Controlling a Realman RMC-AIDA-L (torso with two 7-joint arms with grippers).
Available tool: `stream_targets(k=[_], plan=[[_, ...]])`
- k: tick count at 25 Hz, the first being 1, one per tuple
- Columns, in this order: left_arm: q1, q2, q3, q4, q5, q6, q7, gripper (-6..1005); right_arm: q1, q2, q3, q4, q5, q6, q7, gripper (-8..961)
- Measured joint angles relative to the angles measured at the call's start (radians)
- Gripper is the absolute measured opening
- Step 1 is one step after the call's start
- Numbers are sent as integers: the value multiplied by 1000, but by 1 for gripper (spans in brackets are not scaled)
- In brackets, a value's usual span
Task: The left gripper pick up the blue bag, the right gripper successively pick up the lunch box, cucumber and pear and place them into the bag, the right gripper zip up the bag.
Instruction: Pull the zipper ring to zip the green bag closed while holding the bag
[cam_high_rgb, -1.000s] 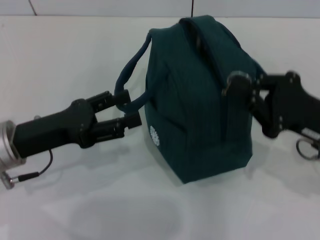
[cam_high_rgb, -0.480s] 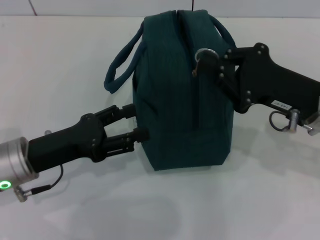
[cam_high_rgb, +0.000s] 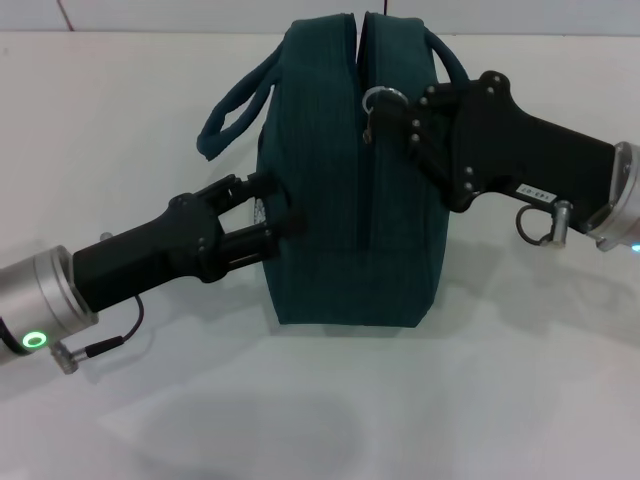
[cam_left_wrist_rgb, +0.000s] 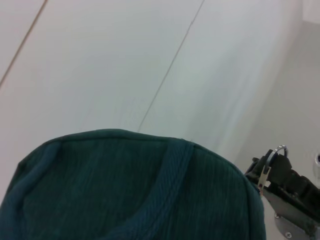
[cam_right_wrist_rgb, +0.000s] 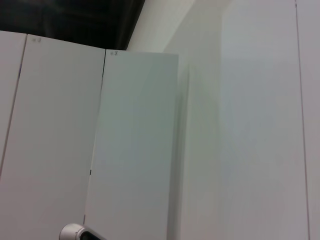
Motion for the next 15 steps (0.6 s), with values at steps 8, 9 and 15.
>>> stream_targets(k=[8,9,15], plan=[[-38,0,5,-26,2,1,-5,873,2,0,0,3,1,15,-7,43],[-41,0,5,-28,2,0,-6,873,3,0,0,2,1,15,-9,43],[-58,0,5,-42,2,-26,-20,873,3,0,0,0,3,25,-10,45]])
